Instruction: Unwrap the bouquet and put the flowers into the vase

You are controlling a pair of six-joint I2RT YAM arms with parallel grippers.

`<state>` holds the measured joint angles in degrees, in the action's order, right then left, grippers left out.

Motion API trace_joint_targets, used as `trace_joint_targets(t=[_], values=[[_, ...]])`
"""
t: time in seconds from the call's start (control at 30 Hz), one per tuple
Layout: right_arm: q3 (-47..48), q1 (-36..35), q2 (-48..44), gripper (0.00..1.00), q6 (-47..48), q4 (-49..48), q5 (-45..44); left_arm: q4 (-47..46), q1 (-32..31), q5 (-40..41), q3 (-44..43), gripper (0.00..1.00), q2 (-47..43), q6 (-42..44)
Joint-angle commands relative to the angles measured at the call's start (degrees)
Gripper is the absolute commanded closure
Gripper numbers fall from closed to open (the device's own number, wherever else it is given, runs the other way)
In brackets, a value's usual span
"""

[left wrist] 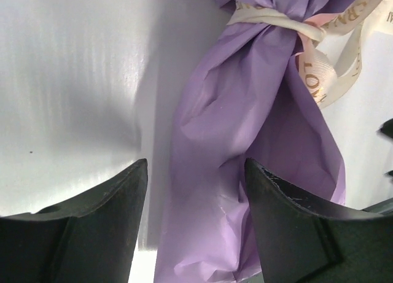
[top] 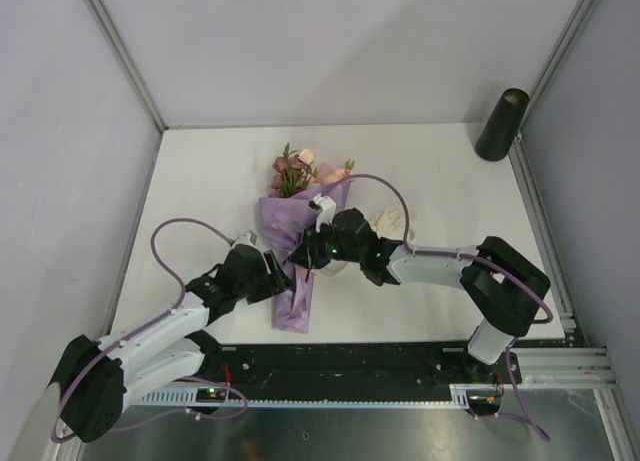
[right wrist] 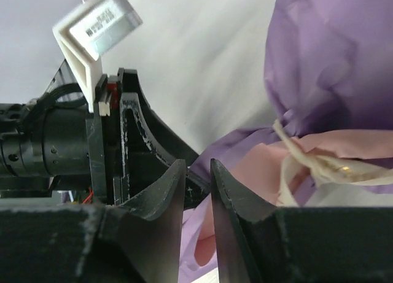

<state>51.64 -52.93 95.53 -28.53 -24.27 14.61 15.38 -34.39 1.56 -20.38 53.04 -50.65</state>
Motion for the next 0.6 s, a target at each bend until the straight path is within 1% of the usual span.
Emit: trace_joint_targets(t=[0.0, 0.13, 0.27, 0.43, 0.57], values=[[1.3, -2.2, 2.1, 0.73, -3.6, 4.1, 0.4, 2.7, -0.2, 3.0, -2.5, 0.31, -3.0, -1.5], [-2.1, -3.3, 3.3, 0.77, -6.1, 4.4, 0.7, 4.8, -0.2, 3.8, -4.1, 0.32, -5.0, -1.9], [-4.2, -4.5, 3.1, 0.79, -6.6, 3.8, -1.7, 6.0, -0.1, 4.5, -5.7, 0.31, -5.7, -1.5], [-4.5, -4.7, 1.8, 0.79, -6.8, 4.7, -4.0, 6.2, -0.2, 5.4, -6.3, 0.26, -4.1, -0.5], [-4.4, -4.6, -1.4, 0.79, -6.5, 6.1, -5.0, 6.2, -0.1, 6.5, -5.9, 0.27, -2.8, 0.0]])
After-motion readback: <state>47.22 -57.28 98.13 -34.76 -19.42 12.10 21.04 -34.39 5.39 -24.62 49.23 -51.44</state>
